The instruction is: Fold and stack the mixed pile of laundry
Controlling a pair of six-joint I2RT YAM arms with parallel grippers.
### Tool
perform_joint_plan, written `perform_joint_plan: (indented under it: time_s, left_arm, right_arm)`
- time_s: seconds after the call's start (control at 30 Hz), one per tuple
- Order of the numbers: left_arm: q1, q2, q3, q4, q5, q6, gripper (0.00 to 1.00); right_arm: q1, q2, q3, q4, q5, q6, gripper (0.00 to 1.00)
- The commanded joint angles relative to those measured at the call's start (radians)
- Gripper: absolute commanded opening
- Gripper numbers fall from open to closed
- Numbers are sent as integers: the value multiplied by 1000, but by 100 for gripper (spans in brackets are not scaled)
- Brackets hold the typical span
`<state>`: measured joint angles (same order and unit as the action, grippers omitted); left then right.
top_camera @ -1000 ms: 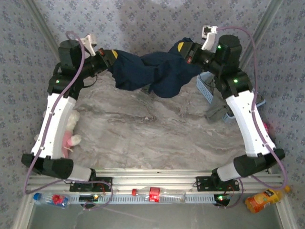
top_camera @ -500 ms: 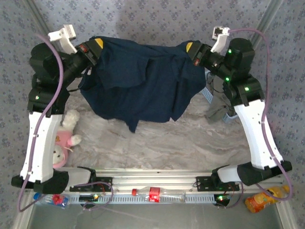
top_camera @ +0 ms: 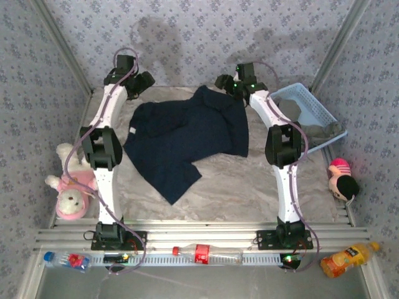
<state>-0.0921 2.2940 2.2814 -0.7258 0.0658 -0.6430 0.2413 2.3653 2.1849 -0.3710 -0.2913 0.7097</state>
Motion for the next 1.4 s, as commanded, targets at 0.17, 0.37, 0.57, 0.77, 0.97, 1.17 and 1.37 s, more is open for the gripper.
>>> perform_joint_plan:
  time_s: [0.17, 0.37, 0.57, 0.77, 0.97, 1.17, 1.37]
  left_arm:
    - [-27, -308, -333, 30, 105, 22, 97]
    - [-67, -575, -903, 278, 215, -152, 96]
    - [-165, -645, -1212, 400, 194, -320, 96]
    - [-215, -586, -1296, 453, 171, -406, 96]
    - [-189, -558, -1298, 391, 90, -323, 96]
    - [-123, -546, -1277, 219, 31, -136, 97]
    - [-112, -563, -1209, 54, -29, -13, 97]
  right_arm:
    - [-21, -319, -332, -90, 28, -140, 71]
    - [-59, -531, -695, -179, 102, -221, 69]
    - [-65, -545, -821, -225, 185, -264, 66]
    - [-65, -458, -837, -172, 214, -241, 48]
    - [-64, -340, -763, -225, 264, -205, 25]
    - [-107, -279, -695, -330, 349, -231, 27]
    - [-122, -302, -674, -326, 387, -291, 30]
